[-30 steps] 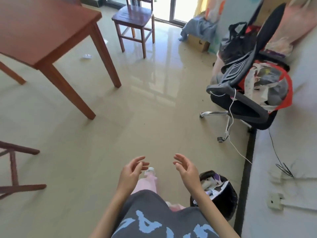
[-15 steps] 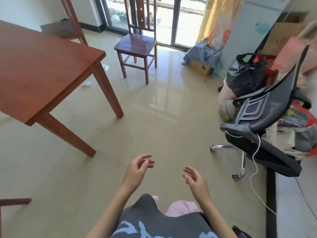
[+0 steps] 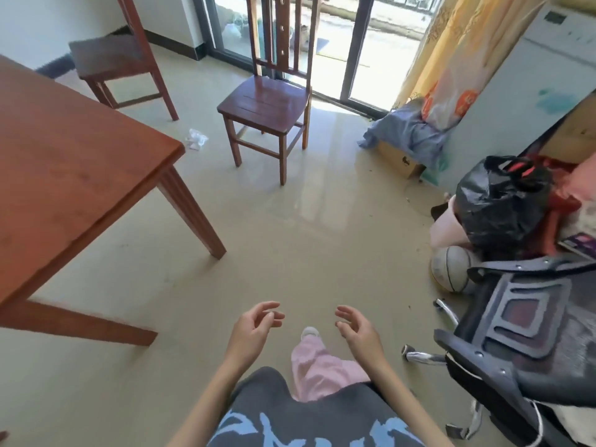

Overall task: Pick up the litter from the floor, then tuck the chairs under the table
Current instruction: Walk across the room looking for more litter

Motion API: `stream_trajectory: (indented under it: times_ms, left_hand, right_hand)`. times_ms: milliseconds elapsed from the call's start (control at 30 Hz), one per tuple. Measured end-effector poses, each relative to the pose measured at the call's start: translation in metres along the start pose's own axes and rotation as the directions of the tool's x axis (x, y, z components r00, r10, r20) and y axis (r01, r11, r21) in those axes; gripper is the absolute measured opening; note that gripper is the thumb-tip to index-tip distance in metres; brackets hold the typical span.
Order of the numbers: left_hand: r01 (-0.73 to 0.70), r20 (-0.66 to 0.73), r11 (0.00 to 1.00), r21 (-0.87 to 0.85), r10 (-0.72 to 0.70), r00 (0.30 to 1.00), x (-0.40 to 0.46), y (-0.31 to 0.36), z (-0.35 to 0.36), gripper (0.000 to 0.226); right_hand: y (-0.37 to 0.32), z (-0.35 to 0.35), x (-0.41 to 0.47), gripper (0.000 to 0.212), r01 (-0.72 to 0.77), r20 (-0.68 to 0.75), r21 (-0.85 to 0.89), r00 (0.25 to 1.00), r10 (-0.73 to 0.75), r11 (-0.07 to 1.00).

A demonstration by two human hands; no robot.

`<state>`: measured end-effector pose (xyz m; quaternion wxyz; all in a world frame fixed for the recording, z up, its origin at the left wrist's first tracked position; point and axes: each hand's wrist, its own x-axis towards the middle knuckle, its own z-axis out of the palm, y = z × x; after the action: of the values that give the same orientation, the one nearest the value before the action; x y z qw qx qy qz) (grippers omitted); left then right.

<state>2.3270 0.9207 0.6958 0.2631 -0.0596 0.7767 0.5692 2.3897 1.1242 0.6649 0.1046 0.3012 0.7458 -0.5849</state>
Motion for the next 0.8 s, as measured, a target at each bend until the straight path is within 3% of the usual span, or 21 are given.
stream_trajectory:
  times_ms: [333, 800]
  left_hand:
    - [0.128, -0.125, 0.985, -0.113, -0.142, 0.982, 0.149, 0.074, -0.014, 0.026]
    - [0.048, -0.244, 0.986, -0.157, -0.086, 0.966, 0.426, 0.217, -0.138, 0.022]
  right_hand:
    - [-0.163, -0.006, 0.212, 0.034, 0.161, 0.143, -0.111, 0.979, -0.144, 0.981]
    - [-0.317, 0.067, 0.444, 0.032, 0.149, 0.239, -0.254, 0.967, -0.087, 0.956]
